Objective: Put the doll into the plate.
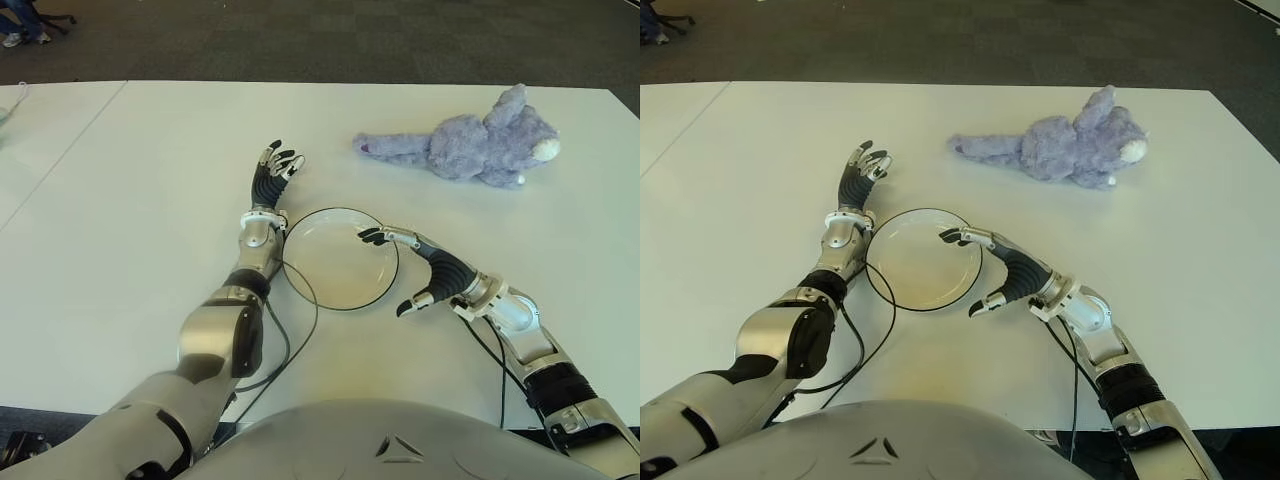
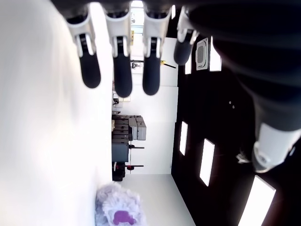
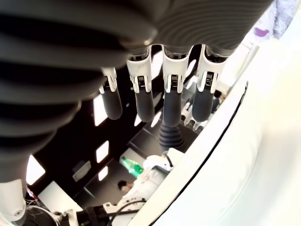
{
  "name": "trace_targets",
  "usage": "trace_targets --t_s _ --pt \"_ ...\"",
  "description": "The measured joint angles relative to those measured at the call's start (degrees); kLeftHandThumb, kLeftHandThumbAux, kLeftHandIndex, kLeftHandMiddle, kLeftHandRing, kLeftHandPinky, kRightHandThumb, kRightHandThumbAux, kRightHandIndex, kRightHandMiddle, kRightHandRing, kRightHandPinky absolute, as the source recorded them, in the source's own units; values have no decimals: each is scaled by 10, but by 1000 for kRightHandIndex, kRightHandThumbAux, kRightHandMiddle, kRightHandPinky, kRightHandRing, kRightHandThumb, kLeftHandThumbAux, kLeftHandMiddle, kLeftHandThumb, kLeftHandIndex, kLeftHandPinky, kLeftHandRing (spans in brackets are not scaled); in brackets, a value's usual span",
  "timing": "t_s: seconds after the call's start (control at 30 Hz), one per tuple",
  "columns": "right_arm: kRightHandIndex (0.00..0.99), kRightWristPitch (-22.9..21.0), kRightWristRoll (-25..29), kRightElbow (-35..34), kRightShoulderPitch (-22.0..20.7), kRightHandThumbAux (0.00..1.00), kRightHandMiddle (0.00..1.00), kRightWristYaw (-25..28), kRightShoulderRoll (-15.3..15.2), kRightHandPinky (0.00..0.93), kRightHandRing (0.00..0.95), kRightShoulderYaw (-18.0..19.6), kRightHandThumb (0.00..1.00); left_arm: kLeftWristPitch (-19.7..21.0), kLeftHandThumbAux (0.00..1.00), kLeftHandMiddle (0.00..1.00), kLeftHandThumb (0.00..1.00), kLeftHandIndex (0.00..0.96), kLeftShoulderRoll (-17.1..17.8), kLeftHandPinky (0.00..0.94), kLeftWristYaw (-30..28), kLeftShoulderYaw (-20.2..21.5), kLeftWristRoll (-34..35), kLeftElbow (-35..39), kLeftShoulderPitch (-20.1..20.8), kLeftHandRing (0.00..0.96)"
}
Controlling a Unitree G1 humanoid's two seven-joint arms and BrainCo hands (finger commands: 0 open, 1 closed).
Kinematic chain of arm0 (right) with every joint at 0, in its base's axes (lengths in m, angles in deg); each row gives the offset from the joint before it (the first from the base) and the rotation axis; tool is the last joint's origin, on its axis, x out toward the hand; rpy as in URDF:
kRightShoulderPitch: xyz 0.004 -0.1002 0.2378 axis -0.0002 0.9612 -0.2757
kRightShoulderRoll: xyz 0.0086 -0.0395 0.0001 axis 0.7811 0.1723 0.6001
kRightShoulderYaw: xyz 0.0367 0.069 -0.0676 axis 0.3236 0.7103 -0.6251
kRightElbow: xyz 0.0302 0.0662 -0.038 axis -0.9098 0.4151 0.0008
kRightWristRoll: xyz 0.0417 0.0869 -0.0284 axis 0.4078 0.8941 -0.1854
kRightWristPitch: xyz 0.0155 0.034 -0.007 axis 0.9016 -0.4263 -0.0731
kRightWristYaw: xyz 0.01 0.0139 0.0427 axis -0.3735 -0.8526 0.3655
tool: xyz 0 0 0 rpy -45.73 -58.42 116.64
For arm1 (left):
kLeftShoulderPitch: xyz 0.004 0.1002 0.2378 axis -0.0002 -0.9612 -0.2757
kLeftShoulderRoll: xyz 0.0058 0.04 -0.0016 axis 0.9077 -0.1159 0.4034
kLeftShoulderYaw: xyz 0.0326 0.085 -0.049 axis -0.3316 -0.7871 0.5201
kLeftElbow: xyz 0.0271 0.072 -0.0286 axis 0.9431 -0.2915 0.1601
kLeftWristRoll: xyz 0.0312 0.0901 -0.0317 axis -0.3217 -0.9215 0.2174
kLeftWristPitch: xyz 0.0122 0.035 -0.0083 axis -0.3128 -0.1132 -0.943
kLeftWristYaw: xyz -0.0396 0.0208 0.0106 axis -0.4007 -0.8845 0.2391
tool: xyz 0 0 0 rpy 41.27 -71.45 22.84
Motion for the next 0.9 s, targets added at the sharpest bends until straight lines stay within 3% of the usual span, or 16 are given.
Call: trace_targets --t_s 0.37,0.57,0.7,0.9 --pt "151 -3 4 22 -9 647 164 17 7 245 200 23 0 0 582 267 0 144 0 279 0 2 0 0 0 284" --pt "157 -1 7 68 -36 633 166 22 10 166 172 47 0 0 600 255 0 133 0 258 0 2 0 0 0 271" --pt "152 0 10 110 -69 597 150 26 9 141 143 71 0 0 601 247 0 124 0 253 -2 2 0 0 0 265" --pt "157 3 10 173 -173 563 141 -1 -1 161 143 136 0 0 589 248 0 118 0 252 -4 2 0 0 1 262"
